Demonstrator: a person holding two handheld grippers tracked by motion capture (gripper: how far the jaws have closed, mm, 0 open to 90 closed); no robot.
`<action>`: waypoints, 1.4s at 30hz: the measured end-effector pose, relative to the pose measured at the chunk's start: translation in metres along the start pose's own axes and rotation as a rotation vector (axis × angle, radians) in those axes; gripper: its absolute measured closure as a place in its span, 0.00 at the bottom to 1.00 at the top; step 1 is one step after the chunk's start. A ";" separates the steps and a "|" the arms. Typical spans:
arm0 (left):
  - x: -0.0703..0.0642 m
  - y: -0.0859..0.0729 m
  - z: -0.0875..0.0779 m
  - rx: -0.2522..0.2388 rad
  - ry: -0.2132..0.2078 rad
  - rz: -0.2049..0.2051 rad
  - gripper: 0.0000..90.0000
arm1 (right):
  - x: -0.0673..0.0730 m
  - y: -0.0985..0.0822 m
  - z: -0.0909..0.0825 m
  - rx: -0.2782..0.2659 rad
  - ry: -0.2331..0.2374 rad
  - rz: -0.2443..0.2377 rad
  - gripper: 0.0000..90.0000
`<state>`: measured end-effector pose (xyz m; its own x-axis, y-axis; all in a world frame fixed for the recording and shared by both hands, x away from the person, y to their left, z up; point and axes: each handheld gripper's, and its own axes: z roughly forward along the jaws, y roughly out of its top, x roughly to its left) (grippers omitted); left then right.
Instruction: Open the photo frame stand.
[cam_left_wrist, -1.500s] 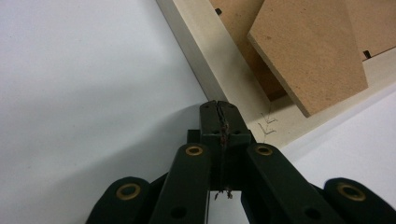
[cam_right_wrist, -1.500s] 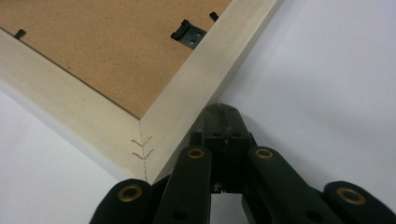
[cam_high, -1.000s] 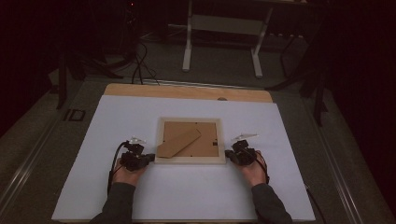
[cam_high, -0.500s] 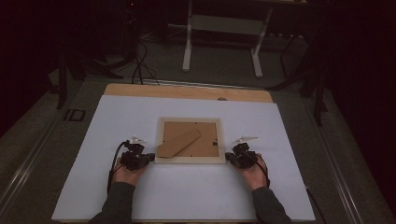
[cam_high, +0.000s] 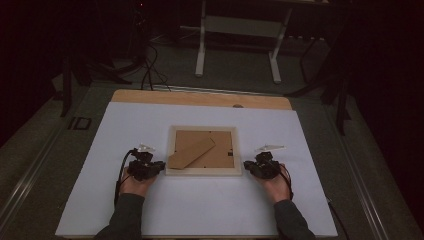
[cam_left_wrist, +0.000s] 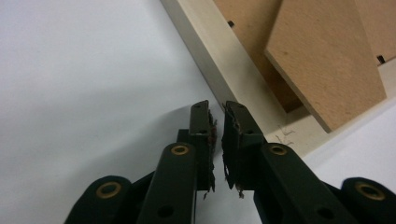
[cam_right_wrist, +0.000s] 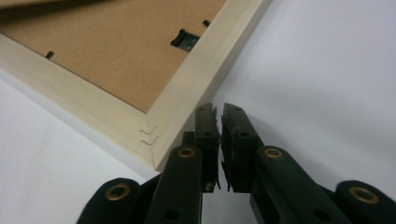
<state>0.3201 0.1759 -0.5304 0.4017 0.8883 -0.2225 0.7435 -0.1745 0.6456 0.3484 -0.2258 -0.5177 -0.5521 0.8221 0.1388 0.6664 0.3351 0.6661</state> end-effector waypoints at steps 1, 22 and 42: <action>0.001 0.000 -0.001 -0.004 0.004 -0.006 0.91 | -0.001 0.000 -0.001 -0.002 0.001 0.002 0.92; 0.009 0.016 -0.019 -0.059 -0.107 -0.094 0.69 | -0.009 -0.002 -0.014 -0.044 0.063 0.041 0.70; -0.020 0.060 -0.012 -0.028 -0.147 0.106 0.49 | -0.008 -0.006 -0.011 -0.035 0.116 0.064 0.64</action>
<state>0.3502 0.1527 -0.4780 0.5524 0.7937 -0.2549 0.6784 -0.2504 0.6907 0.3427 -0.2395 -0.5148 -0.5646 0.7819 0.2644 0.6854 0.2656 0.6780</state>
